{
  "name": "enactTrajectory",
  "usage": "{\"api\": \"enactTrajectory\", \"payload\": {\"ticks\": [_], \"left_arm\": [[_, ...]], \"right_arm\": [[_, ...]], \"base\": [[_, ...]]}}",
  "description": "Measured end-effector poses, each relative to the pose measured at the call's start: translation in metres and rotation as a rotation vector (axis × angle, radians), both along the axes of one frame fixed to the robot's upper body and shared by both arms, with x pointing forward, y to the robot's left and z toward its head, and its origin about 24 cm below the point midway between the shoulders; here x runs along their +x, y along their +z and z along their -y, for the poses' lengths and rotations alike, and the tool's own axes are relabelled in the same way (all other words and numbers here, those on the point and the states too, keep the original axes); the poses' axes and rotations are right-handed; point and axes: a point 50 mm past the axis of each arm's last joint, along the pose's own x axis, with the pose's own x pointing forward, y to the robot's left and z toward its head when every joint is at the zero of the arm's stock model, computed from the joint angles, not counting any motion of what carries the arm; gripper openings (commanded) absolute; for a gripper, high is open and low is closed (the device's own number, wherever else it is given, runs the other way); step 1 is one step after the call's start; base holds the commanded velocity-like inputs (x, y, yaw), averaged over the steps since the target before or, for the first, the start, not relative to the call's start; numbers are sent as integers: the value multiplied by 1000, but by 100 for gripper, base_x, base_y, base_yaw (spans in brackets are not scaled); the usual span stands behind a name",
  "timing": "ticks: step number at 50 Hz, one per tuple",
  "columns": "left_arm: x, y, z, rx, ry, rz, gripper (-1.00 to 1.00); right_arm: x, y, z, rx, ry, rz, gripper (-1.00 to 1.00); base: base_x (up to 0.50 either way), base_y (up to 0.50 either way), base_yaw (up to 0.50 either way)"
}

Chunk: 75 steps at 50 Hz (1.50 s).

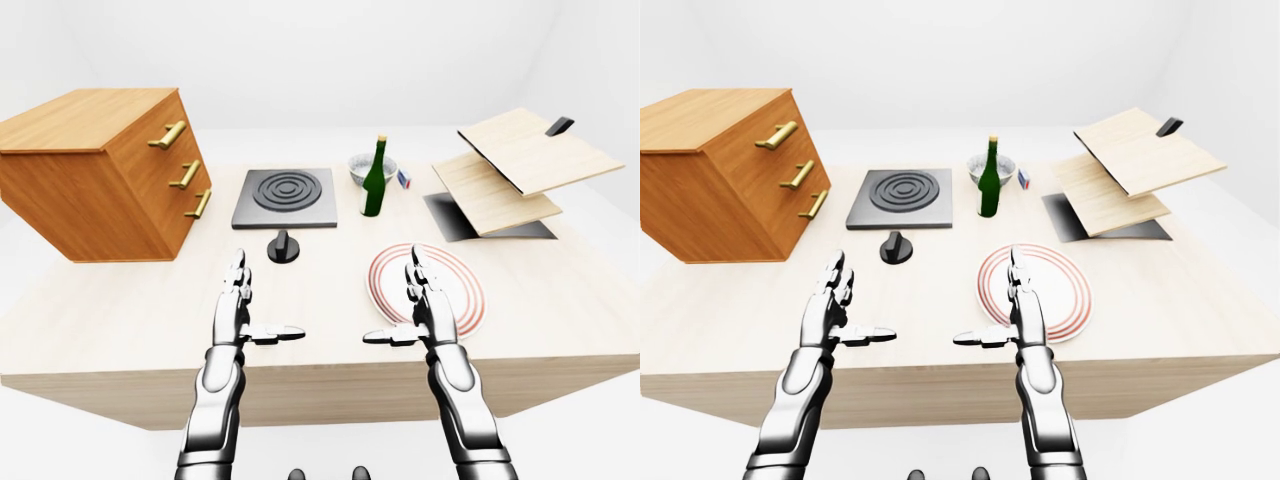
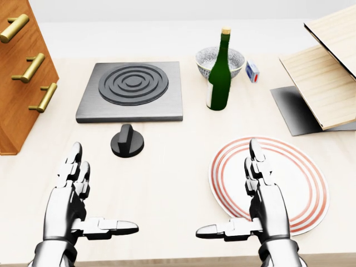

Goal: Turn on the stove.

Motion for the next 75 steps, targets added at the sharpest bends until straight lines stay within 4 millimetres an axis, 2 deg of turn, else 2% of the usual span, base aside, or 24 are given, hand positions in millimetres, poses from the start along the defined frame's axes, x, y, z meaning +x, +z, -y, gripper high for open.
{"api": "enactTrajectory", "payload": {"ticks": [45, 62, 75], "left_arm": [[2, 9, -12, -21, 29, 15, 100], [1, 5, -6, -11, 16, 8, 100], [9, -9, 1, 7, 1, -21, 100]], "right_arm": [[1, 0, 1, 10, 7, 11, 100], [2, -2, 2, 8, -8, 13, 100], [4, -1, 4, 14, -16, 11, 100]], "base": [[22, 0, 0], [0, 0, 0], [0, 0, 0]]}}
